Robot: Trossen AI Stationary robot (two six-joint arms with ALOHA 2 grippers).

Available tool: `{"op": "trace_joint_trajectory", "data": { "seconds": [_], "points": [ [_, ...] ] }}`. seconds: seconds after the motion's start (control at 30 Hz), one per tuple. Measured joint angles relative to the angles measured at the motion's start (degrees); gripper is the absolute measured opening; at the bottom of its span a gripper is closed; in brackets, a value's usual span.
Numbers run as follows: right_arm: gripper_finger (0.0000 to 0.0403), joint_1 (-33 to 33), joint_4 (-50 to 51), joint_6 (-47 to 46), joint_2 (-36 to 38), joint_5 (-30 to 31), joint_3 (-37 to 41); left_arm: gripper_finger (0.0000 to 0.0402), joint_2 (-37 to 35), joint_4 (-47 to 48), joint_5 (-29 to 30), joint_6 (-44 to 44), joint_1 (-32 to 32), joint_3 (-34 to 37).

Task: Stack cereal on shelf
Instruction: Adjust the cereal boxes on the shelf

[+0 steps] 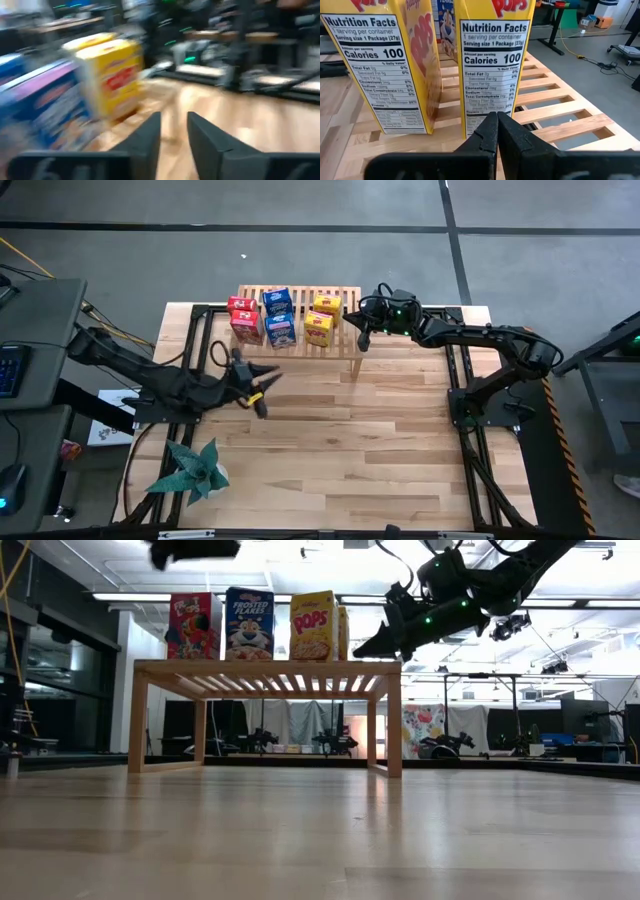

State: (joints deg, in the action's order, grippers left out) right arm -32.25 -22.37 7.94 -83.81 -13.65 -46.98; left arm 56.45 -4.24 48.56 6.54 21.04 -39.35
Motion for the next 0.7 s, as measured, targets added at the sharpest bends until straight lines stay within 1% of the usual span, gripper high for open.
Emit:
{"op": "trace_joint_trajectory", "data": {
  "seconds": [0.07, 0.1, 0.17, 0.23, 0.33, 0.4, 0.47, 0.7],
  "points": [
    [0.0, 0.0, 0.0, 0.0, 0.0, 0.0, 0.0, 0.005, -0.26, 2.35, 5.45, 3.59, -0.38, 0.81],
    [0.0, 0.0, 0.0, 0.0, 0.0, -0.02, 0.0, 0.0029, -0.16, 2.67, 6.17, 5.21, -1.32, 1.49],
    [0.0, 0.0, 0.0, 0.0, 0.02, 0.0, 0.0, 0.0008, 0.51, 2.44, 5.59, 8.11, -3.64, 3.17],
    [0.0, 0.0, 0.04, -0.16, 0.02, 0.0, 0.0, 0.001, 1.16, 1.89, 5.08, 10.76, -6.31, 4.44],
    [0.0, 0.0, -0.01, -0.17, 0.02, 0.0, 0.0, 0.0003, 2.94, 0.79, 6.06, 13.84, -10.03, 5.96],
    [0.0, 0.0, -0.09, -0.17, 0.02, 0.0, 0.0, 0.0002, 4.11, -0.93, 5.98, 14.34, -11.96, 7.06],
    [0.0, 0.0, -0.09, -0.11, 0.02, 0.0, 0.0, 0.0001, 5.18, -3.77, 5.68, 14.34, -12.95, 7.62],
    [0.0, 0.0, -0.11, 0.02, 0.02, 0.0, 0.0, 0.0, 6.6, -4.33, 5.99, 14.36, -15.23, 7.74]
  ]
}}
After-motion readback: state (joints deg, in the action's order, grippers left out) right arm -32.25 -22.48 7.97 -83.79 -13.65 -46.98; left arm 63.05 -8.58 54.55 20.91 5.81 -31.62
